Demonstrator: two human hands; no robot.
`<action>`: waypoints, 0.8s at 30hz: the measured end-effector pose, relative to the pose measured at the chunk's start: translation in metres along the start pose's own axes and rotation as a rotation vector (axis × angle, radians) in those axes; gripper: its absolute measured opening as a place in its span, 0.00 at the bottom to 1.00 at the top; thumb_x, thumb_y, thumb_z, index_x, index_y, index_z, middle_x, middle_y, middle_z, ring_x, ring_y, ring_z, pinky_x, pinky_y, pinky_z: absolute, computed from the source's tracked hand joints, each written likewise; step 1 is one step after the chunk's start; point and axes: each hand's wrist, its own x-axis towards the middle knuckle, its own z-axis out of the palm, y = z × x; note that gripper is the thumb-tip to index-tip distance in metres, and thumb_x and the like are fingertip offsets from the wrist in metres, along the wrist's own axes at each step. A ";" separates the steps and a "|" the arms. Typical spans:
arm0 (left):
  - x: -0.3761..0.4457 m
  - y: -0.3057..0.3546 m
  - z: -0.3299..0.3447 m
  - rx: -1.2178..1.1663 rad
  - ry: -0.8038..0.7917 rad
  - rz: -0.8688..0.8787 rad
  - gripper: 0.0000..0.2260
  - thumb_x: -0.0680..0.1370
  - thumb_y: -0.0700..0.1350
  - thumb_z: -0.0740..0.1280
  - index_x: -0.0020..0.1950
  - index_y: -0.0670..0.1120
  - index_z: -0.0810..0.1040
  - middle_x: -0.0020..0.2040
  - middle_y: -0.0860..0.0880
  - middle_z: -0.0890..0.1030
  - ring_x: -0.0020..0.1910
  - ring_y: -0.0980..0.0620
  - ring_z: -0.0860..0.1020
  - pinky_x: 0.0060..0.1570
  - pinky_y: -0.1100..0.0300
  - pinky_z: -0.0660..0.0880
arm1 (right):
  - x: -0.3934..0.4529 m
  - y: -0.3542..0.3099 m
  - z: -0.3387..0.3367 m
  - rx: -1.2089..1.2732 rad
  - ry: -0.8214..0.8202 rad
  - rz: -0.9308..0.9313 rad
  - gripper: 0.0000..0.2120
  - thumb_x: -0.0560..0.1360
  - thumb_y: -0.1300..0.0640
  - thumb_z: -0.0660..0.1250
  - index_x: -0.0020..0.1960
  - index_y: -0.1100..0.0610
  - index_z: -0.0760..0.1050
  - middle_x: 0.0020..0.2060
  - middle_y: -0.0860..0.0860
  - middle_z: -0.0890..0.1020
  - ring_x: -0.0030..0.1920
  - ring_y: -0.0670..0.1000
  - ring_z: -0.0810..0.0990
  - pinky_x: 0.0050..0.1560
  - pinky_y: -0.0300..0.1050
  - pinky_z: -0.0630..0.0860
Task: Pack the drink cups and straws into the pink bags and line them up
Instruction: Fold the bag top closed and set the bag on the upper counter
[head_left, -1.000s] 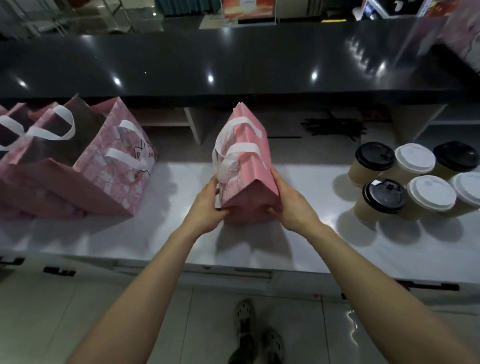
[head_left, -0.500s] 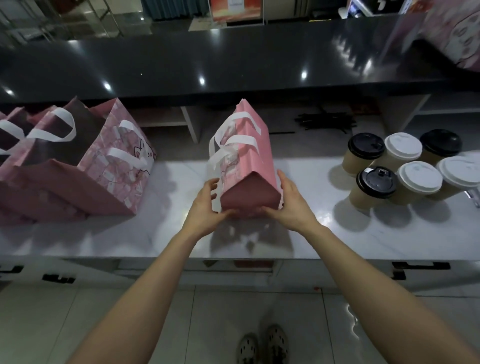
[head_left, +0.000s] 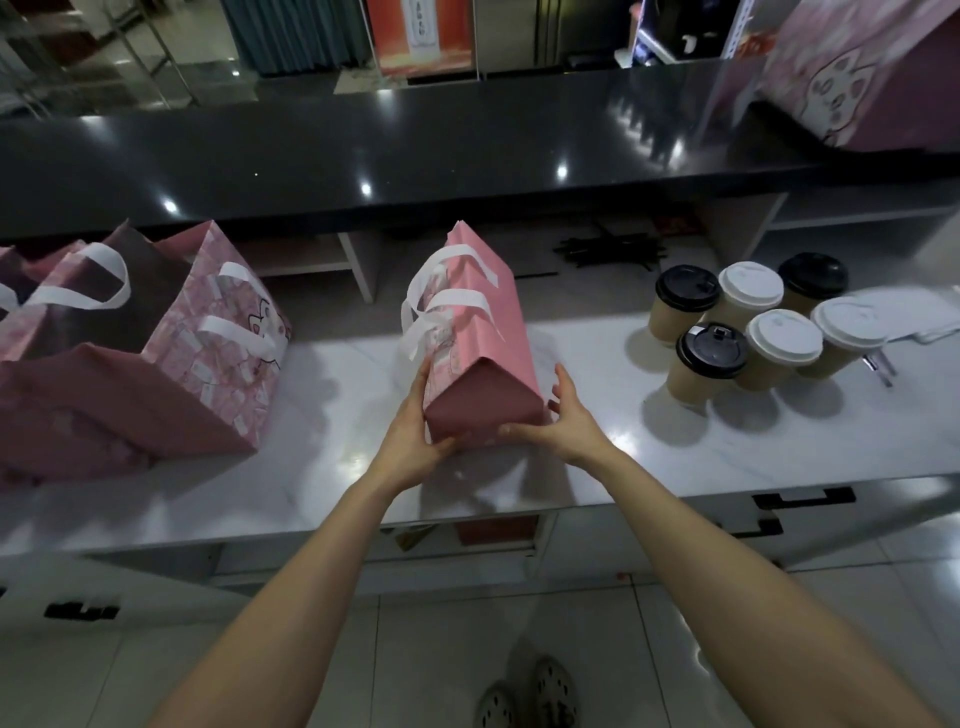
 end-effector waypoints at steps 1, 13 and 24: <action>-0.001 0.001 -0.002 0.001 0.002 -0.004 0.59 0.69 0.64 0.82 0.87 0.69 0.43 0.82 0.58 0.68 0.76 0.54 0.74 0.73 0.54 0.75 | -0.001 0.000 0.000 0.007 -0.008 0.015 0.75 0.62 0.40 0.89 0.88 0.46 0.37 0.85 0.53 0.61 0.82 0.54 0.66 0.72 0.47 0.71; -0.006 0.002 -0.015 0.035 -0.024 0.026 0.52 0.75 0.53 0.82 0.81 0.80 0.46 0.81 0.58 0.69 0.76 0.54 0.75 0.73 0.55 0.75 | -0.009 0.002 0.007 0.030 -0.036 -0.002 0.79 0.56 0.37 0.90 0.87 0.42 0.35 0.82 0.47 0.64 0.81 0.49 0.67 0.77 0.50 0.72; 0.011 0.040 -0.021 0.125 -0.012 0.156 0.56 0.80 0.43 0.78 0.84 0.75 0.38 0.80 0.49 0.73 0.72 0.47 0.78 0.68 0.47 0.79 | -0.023 -0.043 -0.007 -0.225 0.113 -0.363 0.58 0.71 0.53 0.81 0.82 0.24 0.44 0.68 0.46 0.79 0.63 0.53 0.81 0.57 0.44 0.79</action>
